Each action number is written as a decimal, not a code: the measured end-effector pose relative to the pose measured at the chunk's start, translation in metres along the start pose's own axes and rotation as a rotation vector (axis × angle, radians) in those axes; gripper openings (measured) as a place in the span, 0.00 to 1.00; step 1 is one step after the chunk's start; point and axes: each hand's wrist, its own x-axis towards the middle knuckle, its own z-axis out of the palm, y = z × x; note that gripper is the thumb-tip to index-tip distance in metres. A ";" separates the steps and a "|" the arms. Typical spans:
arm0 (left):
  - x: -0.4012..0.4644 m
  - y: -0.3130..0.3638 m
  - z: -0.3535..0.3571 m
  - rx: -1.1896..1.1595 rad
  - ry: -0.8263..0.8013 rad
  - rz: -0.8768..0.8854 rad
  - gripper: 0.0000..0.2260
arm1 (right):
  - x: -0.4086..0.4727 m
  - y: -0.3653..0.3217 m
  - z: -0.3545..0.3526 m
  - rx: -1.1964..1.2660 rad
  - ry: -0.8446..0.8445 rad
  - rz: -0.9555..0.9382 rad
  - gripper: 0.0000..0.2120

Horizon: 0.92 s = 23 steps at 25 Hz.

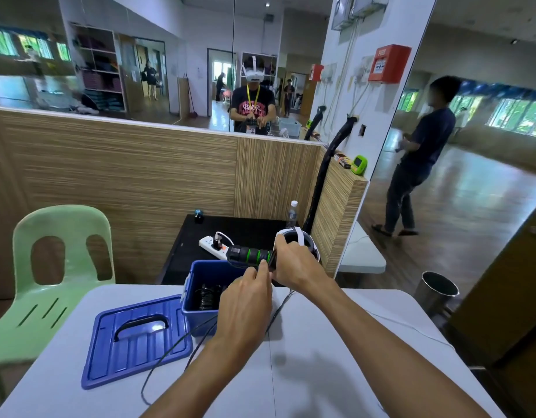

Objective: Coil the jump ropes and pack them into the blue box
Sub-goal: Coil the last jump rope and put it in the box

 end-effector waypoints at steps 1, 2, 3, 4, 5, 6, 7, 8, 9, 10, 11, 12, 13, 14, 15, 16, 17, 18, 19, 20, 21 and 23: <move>0.001 0.001 -0.003 0.000 -0.016 -0.013 0.18 | 0.000 0.000 0.001 0.000 0.006 -0.010 0.21; 0.001 0.001 -0.004 -0.009 -0.024 -0.027 0.17 | -0.001 0.000 0.001 0.001 0.015 -0.022 0.20; 0.002 0.001 -0.006 -0.036 -0.027 -0.045 0.16 | -0.001 0.000 0.002 -0.005 0.024 -0.036 0.20; 0.002 0.002 -0.009 -0.068 -0.035 -0.063 0.14 | -0.002 -0.001 0.003 -0.017 0.030 -0.054 0.19; 0.002 0.001 -0.010 -0.099 -0.045 -0.081 0.13 | -0.003 -0.001 0.004 -0.030 0.034 -0.071 0.19; 0.002 0.001 -0.009 -0.122 -0.046 -0.096 0.13 | -0.003 -0.001 0.004 -0.036 0.036 -0.085 0.19; 0.001 0.001 -0.008 -0.129 -0.034 -0.095 0.13 | -0.004 -0.002 0.004 -0.032 0.038 -0.092 0.19; -0.001 0.001 -0.008 -0.117 -0.015 -0.083 0.13 | -0.004 -0.002 0.004 -0.022 0.036 -0.094 0.18; -0.003 0.001 -0.008 -0.099 -0.005 -0.078 0.13 | -0.004 -0.002 0.004 -0.013 0.029 -0.093 0.18; -0.003 0.002 -0.007 -0.087 -0.004 -0.082 0.14 | -0.004 -0.002 0.003 -0.010 0.022 -0.091 0.19; -0.003 0.003 -0.006 -0.083 -0.016 -0.087 0.15 | -0.005 -0.001 0.003 -0.010 0.016 -0.087 0.19; -0.003 0.004 -0.006 -0.089 -0.031 -0.089 0.16 | -0.005 -0.001 0.003 -0.009 0.016 -0.083 0.19; -0.002 0.004 -0.007 -0.115 -0.034 -0.095 0.15 | -0.006 0.000 0.003 -0.010 0.022 -0.082 0.19; -0.001 0.005 -0.007 -0.149 -0.033 -0.106 0.14 | -0.007 0.000 0.004 -0.018 0.034 -0.089 0.18; 0.000 0.005 -0.008 -0.192 -0.033 -0.120 0.13 | -0.007 0.000 0.004 -0.029 0.047 -0.097 0.17; 0.002 0.004 -0.008 -0.260 -0.036 -0.147 0.12 | -0.008 0.000 0.005 -0.035 0.060 -0.105 0.16; 0.003 0.002 -0.009 -0.359 -0.047 -0.189 0.13 | -0.007 0.000 0.007 -0.040 0.073 -0.112 0.15; 0.006 0.000 -0.008 -0.492 -0.065 -0.251 0.14 | -0.007 0.001 0.008 -0.047 0.085 -0.115 0.15; 0.008 -0.002 -0.008 -0.648 -0.095 -0.332 0.15 | -0.006 0.001 0.009 -0.056 0.093 -0.113 0.15; 0.012 -0.003 -0.008 -0.803 -0.146 -0.423 0.16 | -0.005 0.002 0.009 -0.063 0.098 -0.109 0.16; 0.014 -0.005 -0.009 -0.944 -0.213 -0.518 0.16 | -0.005 0.002 0.009 -0.065 0.094 -0.104 0.17; 0.017 -0.008 -0.013 -1.164 -0.365 -0.648 0.13 | -0.005 0.003 0.006 -0.071 0.071 -0.098 0.20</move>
